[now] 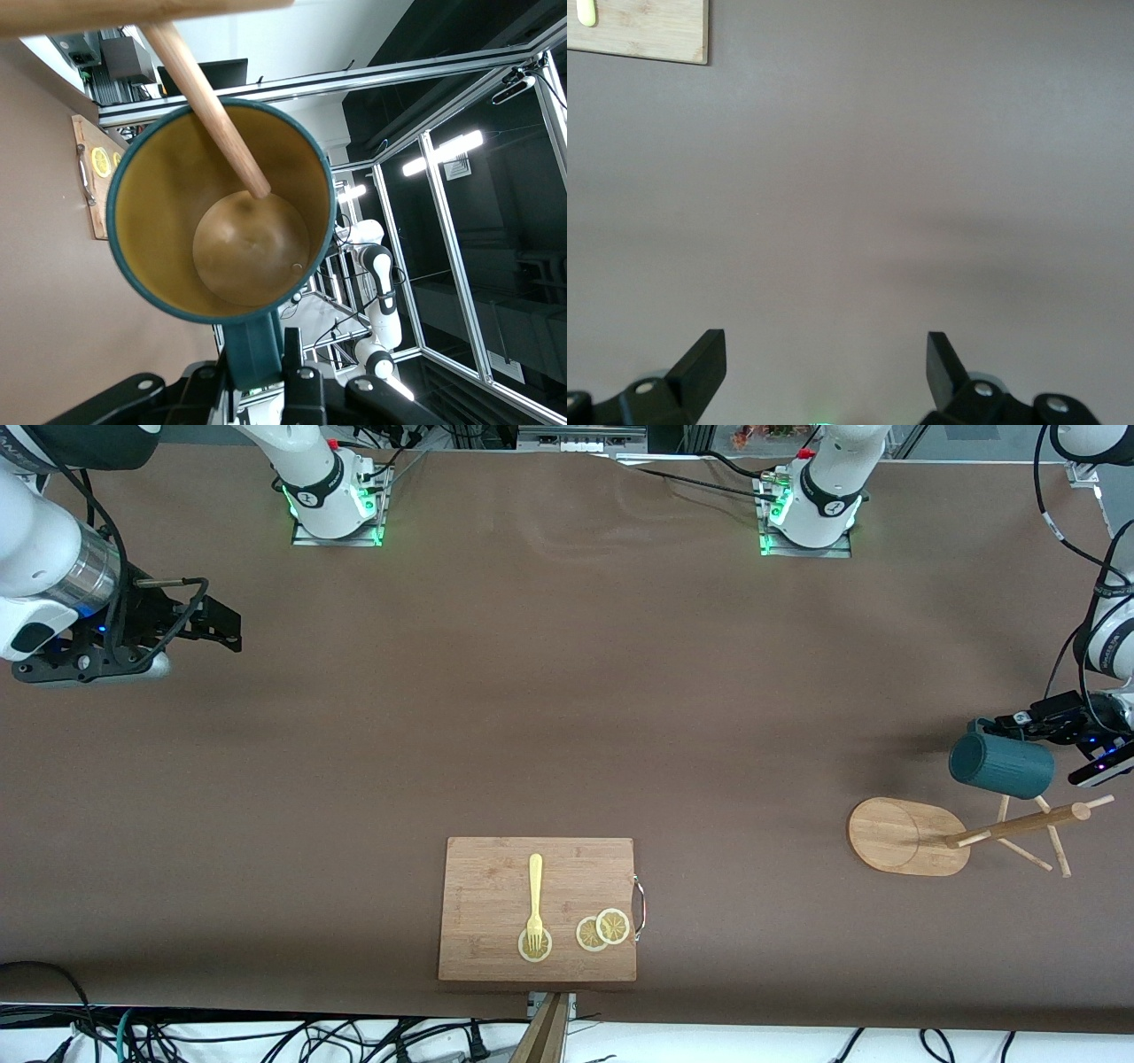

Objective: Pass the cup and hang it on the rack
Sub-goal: 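Lower the mug onto a rack peg with the left gripper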

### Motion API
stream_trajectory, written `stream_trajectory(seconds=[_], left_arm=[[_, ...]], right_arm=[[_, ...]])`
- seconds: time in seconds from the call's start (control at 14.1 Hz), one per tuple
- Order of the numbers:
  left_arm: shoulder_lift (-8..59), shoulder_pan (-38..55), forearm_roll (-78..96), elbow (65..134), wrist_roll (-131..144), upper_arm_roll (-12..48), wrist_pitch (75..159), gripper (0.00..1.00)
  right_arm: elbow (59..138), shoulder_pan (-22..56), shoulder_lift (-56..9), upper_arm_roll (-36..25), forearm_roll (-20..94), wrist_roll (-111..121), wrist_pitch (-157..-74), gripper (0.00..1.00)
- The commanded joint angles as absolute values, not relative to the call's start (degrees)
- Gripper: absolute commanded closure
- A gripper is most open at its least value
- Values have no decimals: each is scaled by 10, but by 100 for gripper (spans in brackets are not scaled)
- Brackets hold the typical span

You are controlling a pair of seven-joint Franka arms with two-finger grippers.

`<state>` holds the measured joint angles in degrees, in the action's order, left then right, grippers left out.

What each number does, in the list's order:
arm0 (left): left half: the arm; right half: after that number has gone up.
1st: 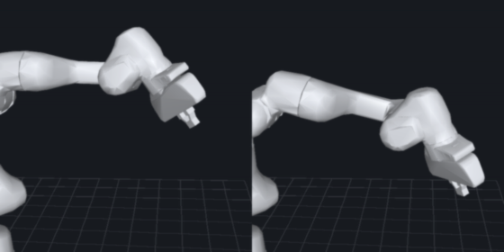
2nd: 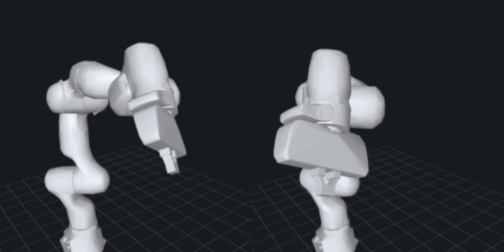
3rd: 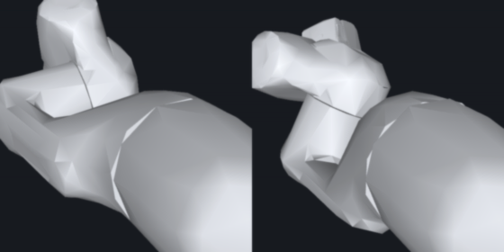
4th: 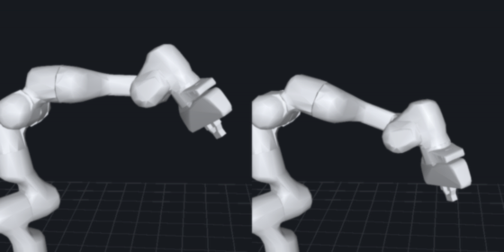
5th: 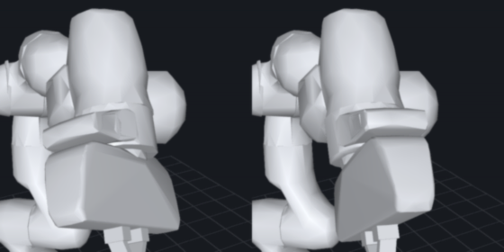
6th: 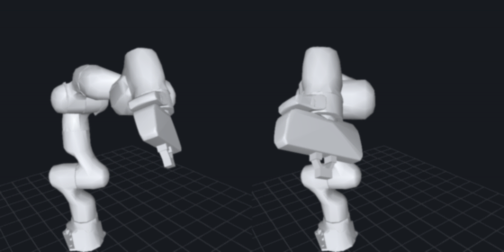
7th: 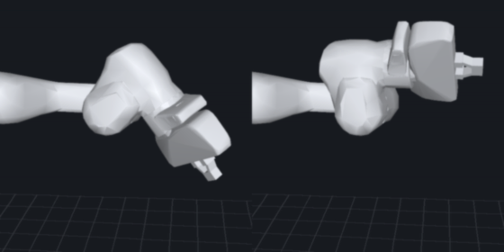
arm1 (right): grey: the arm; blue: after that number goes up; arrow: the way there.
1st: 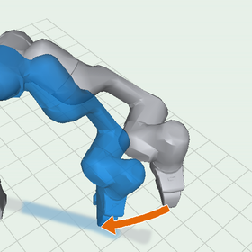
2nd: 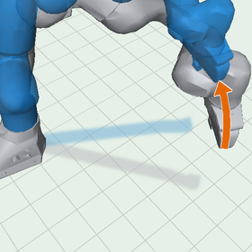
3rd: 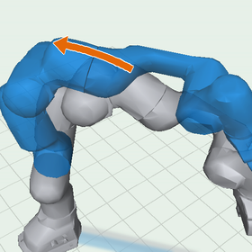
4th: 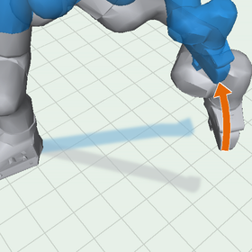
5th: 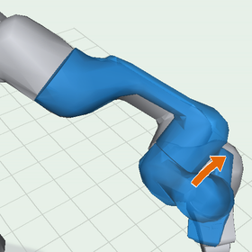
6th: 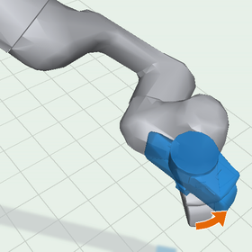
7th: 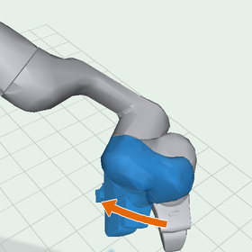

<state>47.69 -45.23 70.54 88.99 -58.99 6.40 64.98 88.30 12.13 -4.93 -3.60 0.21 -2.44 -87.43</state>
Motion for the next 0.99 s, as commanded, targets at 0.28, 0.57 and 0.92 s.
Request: stream_trajectory(seconds=[0.28, 0.57, 0.92], left_arm=[[526, -453, 733, 827, -591, 68, 636, 100], [544, -453, 743, 816, -591, 68, 637, 100], [550, -453, 744, 815, -592, 68, 640, 100]], right_arm=[[873, 120, -51, -36, -3, -27, -867, 0], [875, 120, -51, -36, -3, -27, -865, 0], [874, 120, -51, -36, -3, -28, -866, 0]])
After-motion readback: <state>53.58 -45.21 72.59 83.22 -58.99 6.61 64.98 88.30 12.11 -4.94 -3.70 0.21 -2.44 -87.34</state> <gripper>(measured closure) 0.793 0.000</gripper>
